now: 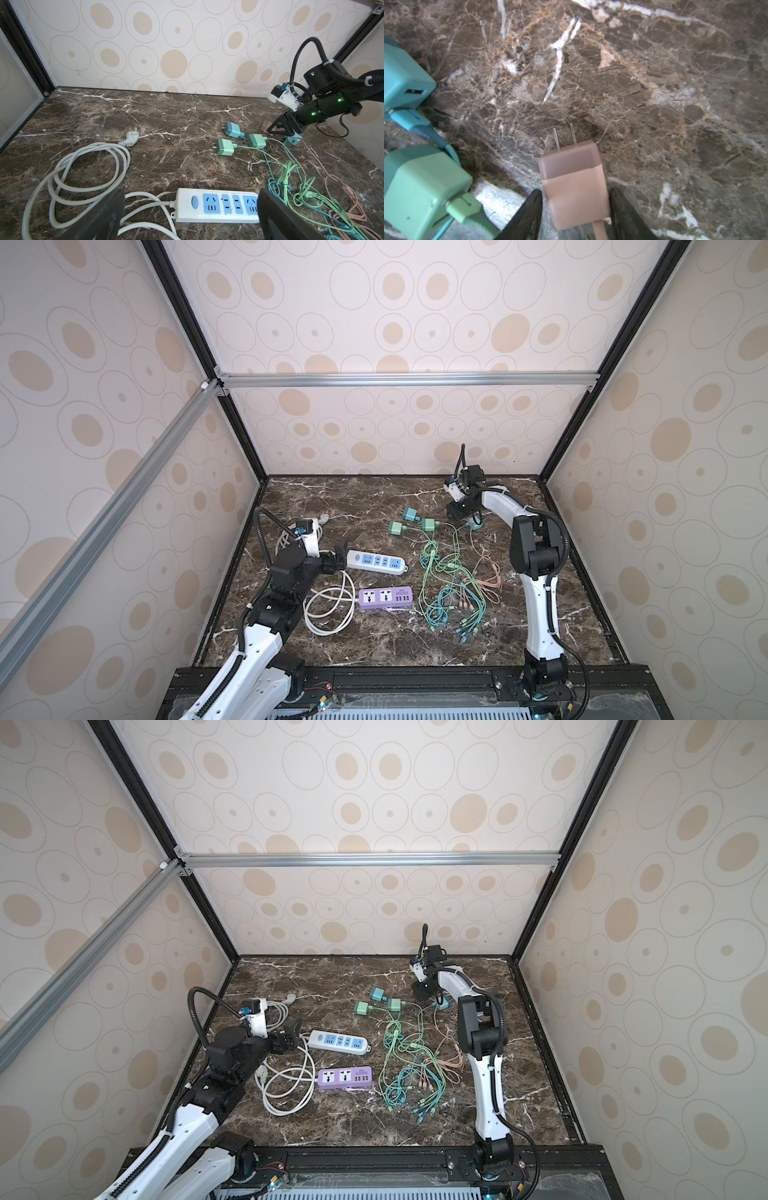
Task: Insert the plug
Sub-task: 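Reach the right gripper to the pink charger and grasp it, then lift the pink charger with the right gripper while the left gripper reaches toward it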
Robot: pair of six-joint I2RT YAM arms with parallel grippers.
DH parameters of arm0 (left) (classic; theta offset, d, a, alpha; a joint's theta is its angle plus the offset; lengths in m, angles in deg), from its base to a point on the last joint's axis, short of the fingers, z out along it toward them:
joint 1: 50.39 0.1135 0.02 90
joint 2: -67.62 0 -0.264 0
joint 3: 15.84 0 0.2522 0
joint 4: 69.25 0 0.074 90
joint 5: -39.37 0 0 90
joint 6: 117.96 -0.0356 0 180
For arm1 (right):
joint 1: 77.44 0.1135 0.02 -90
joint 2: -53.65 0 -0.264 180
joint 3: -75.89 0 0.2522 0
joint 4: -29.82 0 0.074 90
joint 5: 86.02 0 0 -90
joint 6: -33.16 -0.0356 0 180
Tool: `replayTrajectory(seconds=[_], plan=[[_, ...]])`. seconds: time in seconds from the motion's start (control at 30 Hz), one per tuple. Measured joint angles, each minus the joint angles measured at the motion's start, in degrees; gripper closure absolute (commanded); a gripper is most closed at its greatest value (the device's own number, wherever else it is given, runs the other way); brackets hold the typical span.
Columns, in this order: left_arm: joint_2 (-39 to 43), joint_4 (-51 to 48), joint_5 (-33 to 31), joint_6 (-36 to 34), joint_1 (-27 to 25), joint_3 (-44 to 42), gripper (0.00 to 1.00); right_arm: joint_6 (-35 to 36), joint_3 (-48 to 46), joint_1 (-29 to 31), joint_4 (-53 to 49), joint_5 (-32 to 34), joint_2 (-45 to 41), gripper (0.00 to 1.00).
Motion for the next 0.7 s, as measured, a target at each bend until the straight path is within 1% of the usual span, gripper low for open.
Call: replayTrajectory(seconds=[0.57,0.67,0.7], plan=[[0.0,0.0,0.22,0.61,0.0,0.0,0.01,-0.07,0.0,0.0,-0.42,0.46,1.27,0.47],[0.0,0.0,0.85,0.68,0.0,0.0,0.01,-0.07,0.0,0.0,-0.35,0.5,1.53,0.51],[0.0,-0.02,0.92,0.72,0.0,0.0,0.01,-0.13,0.0,-0.02,-0.37,0.5,1.53,0.54]])
